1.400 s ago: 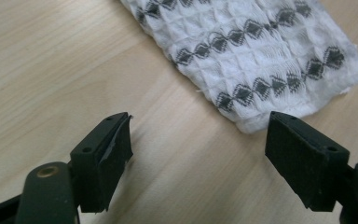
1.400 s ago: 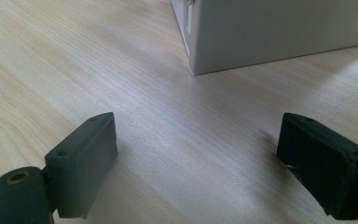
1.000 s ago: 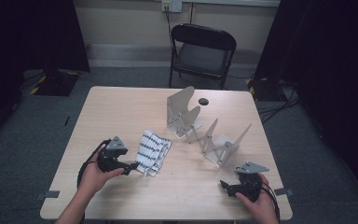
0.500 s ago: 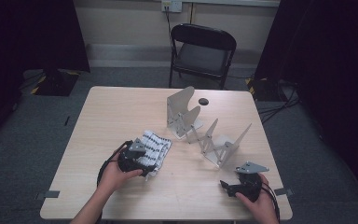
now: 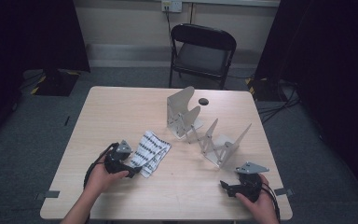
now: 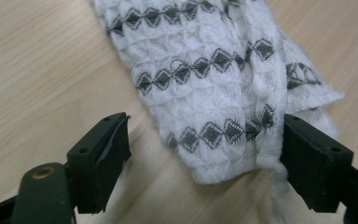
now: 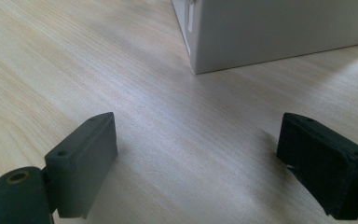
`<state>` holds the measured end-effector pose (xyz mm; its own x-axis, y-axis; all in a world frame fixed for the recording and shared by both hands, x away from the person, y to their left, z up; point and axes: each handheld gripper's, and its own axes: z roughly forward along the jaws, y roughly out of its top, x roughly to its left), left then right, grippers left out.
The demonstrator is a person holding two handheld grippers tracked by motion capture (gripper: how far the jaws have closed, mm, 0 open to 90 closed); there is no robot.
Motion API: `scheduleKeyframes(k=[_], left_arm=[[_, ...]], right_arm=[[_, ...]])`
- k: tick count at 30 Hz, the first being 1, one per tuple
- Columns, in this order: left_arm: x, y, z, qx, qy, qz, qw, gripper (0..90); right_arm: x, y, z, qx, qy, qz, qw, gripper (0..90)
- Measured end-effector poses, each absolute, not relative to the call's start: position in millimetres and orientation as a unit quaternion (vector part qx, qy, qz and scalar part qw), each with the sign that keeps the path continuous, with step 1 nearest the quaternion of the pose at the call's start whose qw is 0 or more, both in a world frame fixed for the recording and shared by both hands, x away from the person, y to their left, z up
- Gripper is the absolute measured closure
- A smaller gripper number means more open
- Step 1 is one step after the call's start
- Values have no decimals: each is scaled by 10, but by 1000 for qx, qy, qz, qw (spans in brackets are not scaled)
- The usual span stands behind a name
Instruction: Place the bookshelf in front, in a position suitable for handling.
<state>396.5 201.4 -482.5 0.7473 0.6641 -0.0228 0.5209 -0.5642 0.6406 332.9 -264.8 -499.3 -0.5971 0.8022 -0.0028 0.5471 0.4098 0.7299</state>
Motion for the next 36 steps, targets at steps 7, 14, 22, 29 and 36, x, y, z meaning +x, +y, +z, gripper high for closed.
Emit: scheduleKeyframes(k=[7, 14, 22, 29, 36], left_arm=[[3970, 1866, -4651, 869, 321, 106, 362, 210], [4068, 1690, -4730, 872, 327, 118, 345, 225], [4135, 1617, -4880, 869, 339, 137, 334, 213], [4165, 1573, -4856, 870, 354, 136, 315, 216], [4176, 1641, -4824, 872, 345, 143, 317, 499]], right_arm=[[3330, -2648, -4993, 411, 820, 355, 180, 114], [3329, -2648, -4993, 411, 820, 355, 179, 115], [3329, -2648, -4993, 411, 820, 355, 180, 114], [3323, -2646, -4993, 410, 821, 355, 178, 115], [3322, -2646, -4993, 410, 821, 355, 178, 115]])
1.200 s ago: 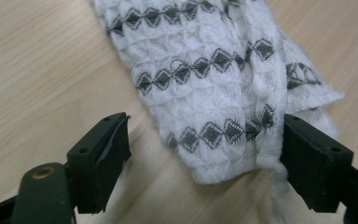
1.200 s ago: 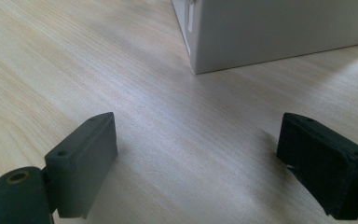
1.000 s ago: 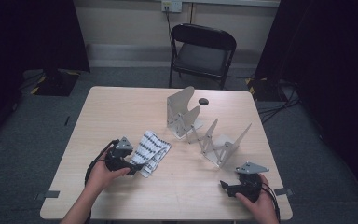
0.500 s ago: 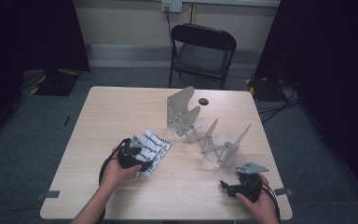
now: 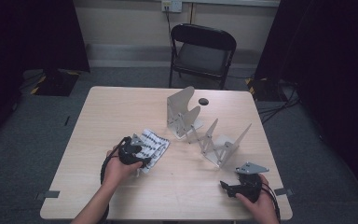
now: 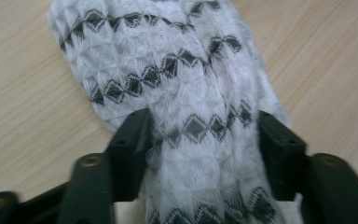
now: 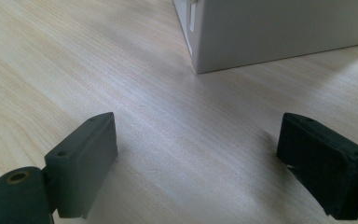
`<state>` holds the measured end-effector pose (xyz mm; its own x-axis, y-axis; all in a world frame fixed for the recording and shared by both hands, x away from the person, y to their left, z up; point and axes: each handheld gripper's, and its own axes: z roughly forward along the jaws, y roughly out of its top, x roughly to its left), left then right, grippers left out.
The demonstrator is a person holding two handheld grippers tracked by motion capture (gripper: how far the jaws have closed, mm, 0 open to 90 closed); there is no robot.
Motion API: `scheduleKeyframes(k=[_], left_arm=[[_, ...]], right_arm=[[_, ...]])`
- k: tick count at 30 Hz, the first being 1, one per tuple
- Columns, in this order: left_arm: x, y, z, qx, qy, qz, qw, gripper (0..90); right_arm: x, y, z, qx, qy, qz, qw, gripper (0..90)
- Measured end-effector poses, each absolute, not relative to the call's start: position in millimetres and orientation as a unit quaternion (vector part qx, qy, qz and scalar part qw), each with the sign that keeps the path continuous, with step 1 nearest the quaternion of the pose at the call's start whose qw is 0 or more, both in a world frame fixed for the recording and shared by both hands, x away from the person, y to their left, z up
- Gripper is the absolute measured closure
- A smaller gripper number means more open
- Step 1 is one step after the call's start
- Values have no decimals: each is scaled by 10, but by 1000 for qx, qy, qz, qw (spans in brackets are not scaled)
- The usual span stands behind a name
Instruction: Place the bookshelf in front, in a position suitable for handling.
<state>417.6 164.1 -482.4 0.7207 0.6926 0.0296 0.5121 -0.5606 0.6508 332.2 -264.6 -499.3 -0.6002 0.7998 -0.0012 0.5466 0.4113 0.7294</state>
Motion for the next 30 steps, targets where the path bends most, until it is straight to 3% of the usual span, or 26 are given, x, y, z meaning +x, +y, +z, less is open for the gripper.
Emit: scheduleKeyframes(k=[2, 7, 12, 18, 30], left_arm=[[4166, 1659, -4808, 876, 336, 141, 315, 607], [4149, 1637, -4791, 887, 314, 144, 307, 728], [4159, 1654, -4775, 888, 309, 135, 312, 740], [4134, 1596, -4487, 885, 287, 125, 345, 739], [4299, 1542, -3798, 866, 265, 176, 386, 735]], right_arm=[[3323, -2646, -4993, 410, 821, 355, 178, 115], [3323, -2646, -4993, 410, 821, 356, 178, 115], [3322, -2646, -4993, 410, 821, 355, 178, 115], [3322, -2646, -4993, 410, 821, 355, 178, 115], [3323, -2646, -4993, 410, 821, 356, 178, 115]])
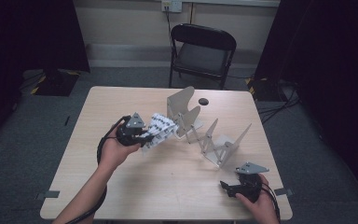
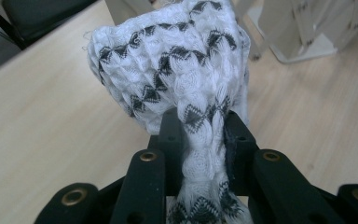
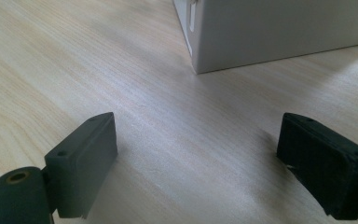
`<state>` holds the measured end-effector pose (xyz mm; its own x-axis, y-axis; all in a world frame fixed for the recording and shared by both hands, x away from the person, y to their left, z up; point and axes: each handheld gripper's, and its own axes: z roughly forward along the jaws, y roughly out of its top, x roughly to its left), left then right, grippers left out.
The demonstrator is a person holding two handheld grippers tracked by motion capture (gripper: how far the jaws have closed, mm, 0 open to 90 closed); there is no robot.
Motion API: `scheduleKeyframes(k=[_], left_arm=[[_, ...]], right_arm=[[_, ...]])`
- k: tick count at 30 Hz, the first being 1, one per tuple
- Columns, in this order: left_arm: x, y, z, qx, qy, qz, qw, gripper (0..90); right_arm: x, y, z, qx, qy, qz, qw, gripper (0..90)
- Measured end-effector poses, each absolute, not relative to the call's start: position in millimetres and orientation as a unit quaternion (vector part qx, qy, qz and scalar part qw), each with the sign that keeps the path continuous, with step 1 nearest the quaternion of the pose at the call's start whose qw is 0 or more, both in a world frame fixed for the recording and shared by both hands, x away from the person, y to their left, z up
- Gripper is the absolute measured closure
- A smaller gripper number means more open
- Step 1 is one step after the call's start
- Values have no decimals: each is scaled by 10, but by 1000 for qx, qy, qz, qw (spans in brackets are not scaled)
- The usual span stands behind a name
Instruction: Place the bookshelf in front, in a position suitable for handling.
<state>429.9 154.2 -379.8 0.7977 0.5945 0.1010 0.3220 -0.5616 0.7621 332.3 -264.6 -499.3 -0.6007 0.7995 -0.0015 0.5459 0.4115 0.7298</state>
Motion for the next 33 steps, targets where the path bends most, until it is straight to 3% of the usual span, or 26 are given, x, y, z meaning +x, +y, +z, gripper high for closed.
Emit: scheduleKeyframes(k=[8, 18, 33], left_arm=[[4509, 1407, -3593, 863, 251, 197, 392, 732], [4714, 1249, -4099, 889, 255, 159, 346, 730], [4636, 1207, -4610, 894, 273, 120, 333, 726]], right_arm=[[3323, -2646, -4993, 410, 821, 356, 178, 115], [3323, -2646, -4993, 410, 821, 356, 178, 115], [3323, -2647, -4993, 410, 821, 356, 178, 115]])
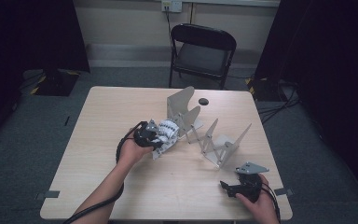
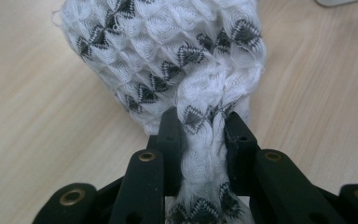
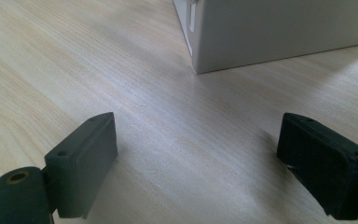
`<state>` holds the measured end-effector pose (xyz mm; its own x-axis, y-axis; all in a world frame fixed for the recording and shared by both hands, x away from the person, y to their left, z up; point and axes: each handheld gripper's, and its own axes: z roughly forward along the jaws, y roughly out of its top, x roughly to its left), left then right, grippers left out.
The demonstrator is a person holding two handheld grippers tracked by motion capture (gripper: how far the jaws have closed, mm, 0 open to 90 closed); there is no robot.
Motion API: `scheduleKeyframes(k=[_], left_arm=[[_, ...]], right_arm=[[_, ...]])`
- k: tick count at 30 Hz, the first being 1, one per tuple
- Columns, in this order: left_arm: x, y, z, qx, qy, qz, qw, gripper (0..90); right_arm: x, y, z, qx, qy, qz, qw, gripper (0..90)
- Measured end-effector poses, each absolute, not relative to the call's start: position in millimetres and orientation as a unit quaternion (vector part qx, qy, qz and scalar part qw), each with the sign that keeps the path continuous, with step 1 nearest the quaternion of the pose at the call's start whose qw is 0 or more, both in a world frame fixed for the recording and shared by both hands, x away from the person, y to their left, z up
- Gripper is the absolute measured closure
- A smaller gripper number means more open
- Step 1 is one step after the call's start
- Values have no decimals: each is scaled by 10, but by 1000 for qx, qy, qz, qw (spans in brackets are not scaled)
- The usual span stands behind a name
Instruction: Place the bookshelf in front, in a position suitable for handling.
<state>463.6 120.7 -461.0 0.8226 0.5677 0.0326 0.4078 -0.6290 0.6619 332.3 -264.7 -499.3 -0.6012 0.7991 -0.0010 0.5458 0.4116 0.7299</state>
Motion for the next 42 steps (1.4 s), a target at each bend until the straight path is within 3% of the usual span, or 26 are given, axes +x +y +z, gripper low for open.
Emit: scheduleKeyframes(k=[8, 19, 35, 42], left_arm=[[4612, 1272, -4739, 896, 280, 102, 330, 725], [4504, 1346, -4609, 900, 274, 99, 325, 720], [4563, 1503, -3615, 880, 249, 174, 365, 723], [4728, 1396, -3439, 870, 248, 189, 383, 723]], right_arm=[[3322, -2646, -4993, 410, 821, 355, 178, 114], [3323, -2646, -4992, 410, 821, 355, 178, 114], [3323, -2646, -4993, 410, 821, 355, 178, 115], [3323, -2646, -4993, 410, 821, 355, 178, 114]])
